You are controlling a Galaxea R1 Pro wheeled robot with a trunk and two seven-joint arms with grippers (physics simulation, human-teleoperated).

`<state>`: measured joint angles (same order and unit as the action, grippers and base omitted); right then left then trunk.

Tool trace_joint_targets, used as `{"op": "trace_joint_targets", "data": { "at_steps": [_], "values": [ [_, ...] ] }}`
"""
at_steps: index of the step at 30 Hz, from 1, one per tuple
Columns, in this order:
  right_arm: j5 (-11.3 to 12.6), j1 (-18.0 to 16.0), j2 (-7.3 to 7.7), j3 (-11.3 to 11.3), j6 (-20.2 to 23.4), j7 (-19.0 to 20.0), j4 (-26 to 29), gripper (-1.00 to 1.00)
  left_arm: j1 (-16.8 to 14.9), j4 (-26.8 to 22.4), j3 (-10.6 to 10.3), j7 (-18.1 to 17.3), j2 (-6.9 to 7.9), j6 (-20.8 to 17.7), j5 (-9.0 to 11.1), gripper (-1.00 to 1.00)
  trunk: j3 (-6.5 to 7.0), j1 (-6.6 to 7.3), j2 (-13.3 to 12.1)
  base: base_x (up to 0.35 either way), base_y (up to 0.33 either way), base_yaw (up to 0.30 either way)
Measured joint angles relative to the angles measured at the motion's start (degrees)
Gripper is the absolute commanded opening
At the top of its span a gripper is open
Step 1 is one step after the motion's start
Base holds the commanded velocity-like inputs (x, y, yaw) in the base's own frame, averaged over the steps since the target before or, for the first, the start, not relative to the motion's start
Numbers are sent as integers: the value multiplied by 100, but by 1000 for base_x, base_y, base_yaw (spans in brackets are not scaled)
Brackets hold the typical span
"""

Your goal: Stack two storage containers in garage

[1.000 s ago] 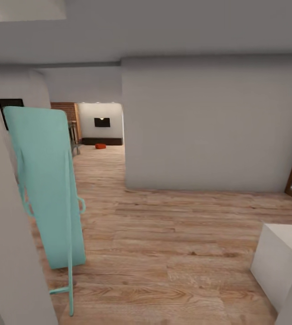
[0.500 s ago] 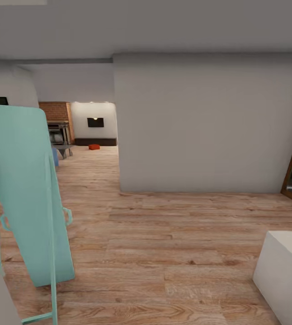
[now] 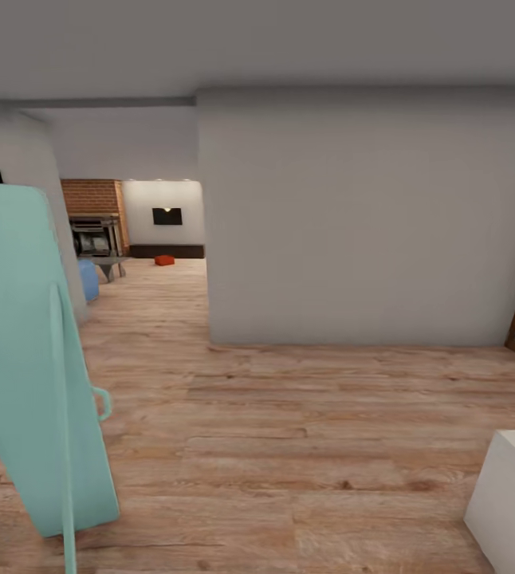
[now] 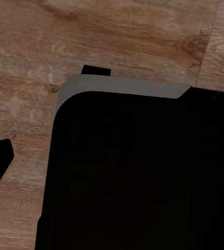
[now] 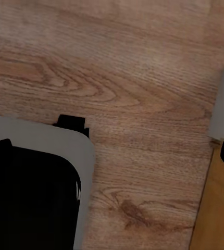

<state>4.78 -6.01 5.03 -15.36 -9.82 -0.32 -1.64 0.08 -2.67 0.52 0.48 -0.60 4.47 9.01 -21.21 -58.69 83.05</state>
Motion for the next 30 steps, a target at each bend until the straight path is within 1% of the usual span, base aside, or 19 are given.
{"op": "trace_joint_targets", "data": {
  "at_steps": [3,12,30],
  "values": [
    [0,0,0,-4,2,0,-2,100,0,0,0,0,0,0,1,100,0,0,0,323,0,-66],
    [0,0,0,-7,5,0,2,100,0,0,0,0,0,8,0,100,0,0,0,323,0,-168],
    [-15,1,10,-38,13,0,6,100,0,0,7,0,0,12,4,100,0,0,0,323,0,-6]
  ]
}}
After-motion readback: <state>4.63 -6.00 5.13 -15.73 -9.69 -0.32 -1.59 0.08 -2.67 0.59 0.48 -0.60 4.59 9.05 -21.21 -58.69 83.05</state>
